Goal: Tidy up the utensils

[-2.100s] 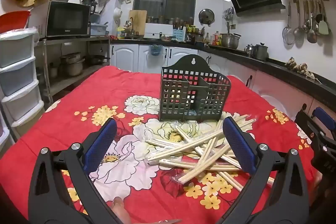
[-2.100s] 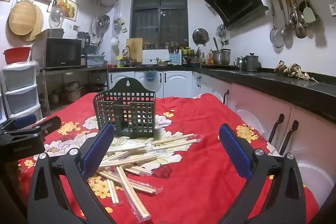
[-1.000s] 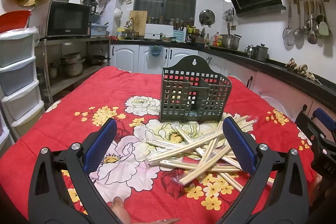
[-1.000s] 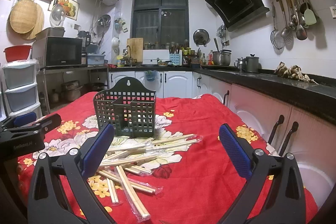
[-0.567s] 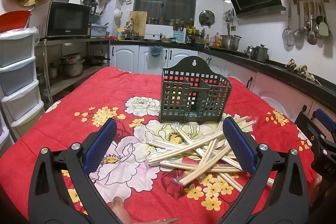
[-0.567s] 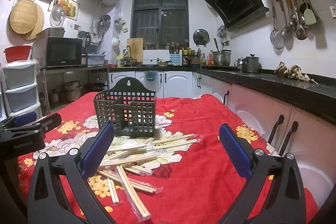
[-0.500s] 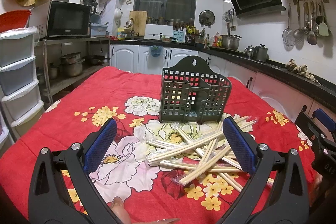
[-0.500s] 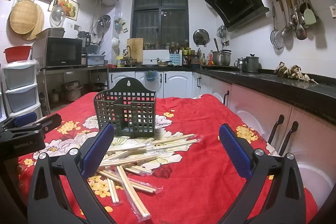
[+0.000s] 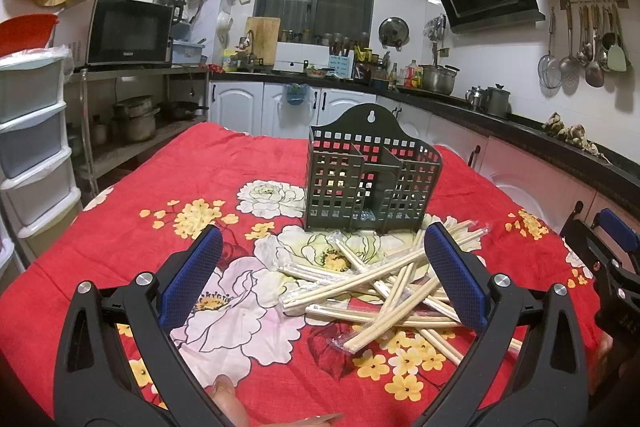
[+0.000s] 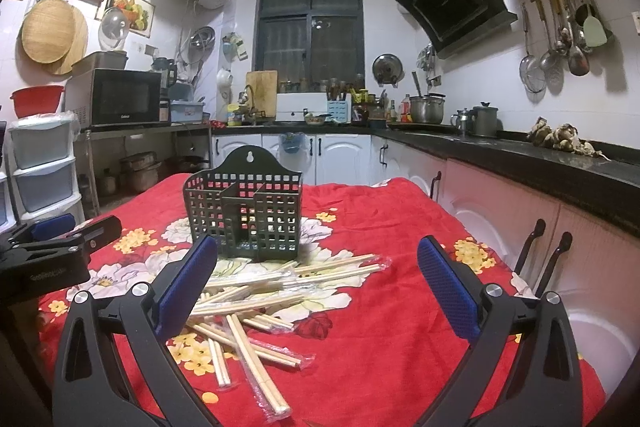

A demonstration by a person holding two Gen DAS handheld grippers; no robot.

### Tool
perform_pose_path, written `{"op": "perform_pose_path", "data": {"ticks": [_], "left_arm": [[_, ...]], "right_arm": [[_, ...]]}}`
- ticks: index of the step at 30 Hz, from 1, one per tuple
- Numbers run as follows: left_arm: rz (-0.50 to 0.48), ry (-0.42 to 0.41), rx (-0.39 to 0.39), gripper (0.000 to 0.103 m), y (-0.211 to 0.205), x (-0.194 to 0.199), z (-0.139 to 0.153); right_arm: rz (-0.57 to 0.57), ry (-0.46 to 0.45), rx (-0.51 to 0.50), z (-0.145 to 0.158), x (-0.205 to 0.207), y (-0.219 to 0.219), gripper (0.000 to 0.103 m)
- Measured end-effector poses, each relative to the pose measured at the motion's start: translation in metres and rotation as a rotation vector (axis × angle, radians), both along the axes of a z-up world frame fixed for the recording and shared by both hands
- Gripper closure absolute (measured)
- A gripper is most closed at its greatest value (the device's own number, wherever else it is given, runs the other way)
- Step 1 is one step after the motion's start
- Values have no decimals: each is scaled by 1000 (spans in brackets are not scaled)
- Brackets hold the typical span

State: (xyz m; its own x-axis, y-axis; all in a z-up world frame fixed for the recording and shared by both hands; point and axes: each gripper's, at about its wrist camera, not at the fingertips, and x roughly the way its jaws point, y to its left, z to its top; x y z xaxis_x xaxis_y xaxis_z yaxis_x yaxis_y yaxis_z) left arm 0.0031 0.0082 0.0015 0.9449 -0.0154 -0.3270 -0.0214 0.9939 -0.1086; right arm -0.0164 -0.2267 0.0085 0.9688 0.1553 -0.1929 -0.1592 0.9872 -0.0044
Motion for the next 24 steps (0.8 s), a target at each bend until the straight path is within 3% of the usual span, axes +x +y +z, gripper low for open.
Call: {"op": "perform_pose_path", "data": {"ticks": [17,24], "left_arm": [[22,96,-97,10,37,15,-6],[-13,128,-152,10,52,19,-9]], "right_arm": [[113,47,-39,7,14,20,6],[145,86,-43,11,26,23,6]]}}
